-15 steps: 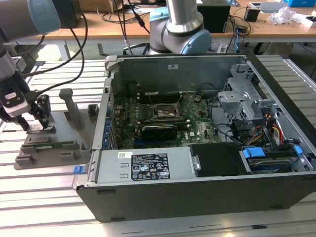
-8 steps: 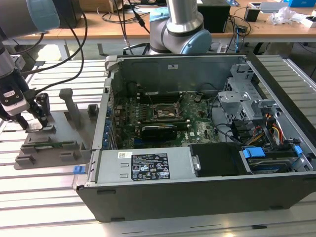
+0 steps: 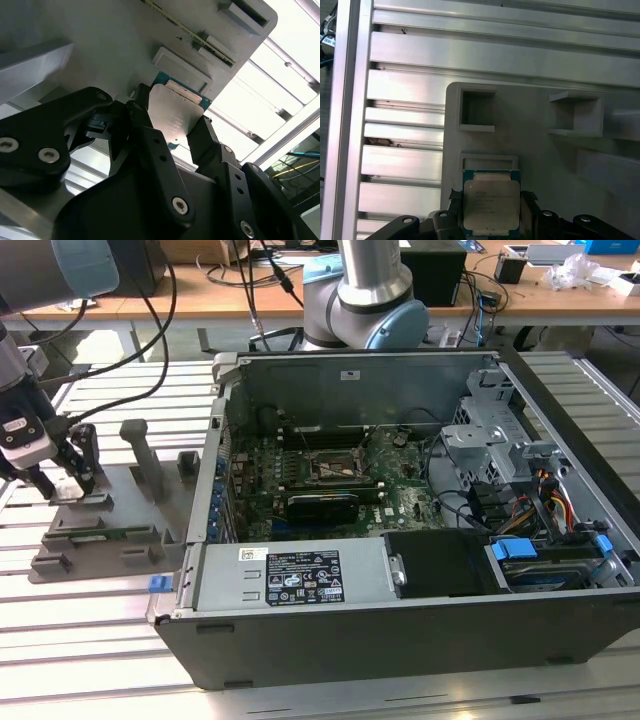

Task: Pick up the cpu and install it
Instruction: 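Pick up the cpu and move it towards the insertion slot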

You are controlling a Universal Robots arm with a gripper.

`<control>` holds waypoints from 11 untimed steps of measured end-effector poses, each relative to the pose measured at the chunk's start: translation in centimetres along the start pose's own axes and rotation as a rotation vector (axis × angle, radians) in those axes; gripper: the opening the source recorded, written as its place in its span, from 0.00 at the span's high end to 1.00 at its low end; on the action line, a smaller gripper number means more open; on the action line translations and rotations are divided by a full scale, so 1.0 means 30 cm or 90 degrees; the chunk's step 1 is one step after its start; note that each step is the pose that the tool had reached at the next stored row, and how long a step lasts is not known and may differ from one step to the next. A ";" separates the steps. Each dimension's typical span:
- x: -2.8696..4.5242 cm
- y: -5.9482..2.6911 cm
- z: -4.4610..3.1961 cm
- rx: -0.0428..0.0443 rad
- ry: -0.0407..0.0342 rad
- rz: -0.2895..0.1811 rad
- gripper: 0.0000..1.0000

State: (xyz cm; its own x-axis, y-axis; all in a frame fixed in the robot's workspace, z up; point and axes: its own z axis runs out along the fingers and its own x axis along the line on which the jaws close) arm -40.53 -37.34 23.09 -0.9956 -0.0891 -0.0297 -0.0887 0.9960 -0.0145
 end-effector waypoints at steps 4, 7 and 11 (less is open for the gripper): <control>0.000 0.000 -0.009 0.0000 0.0001 0.000 0.45; -0.001 0.000 -0.023 0.0000 0.0000 0.000 0.45; -0.001 -0.001 -0.036 0.0000 0.0000 0.000 0.45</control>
State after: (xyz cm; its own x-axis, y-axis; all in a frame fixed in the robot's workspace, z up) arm -40.53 -37.34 24.17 -0.9956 -0.0891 -0.0297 -0.0887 0.9959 -0.0146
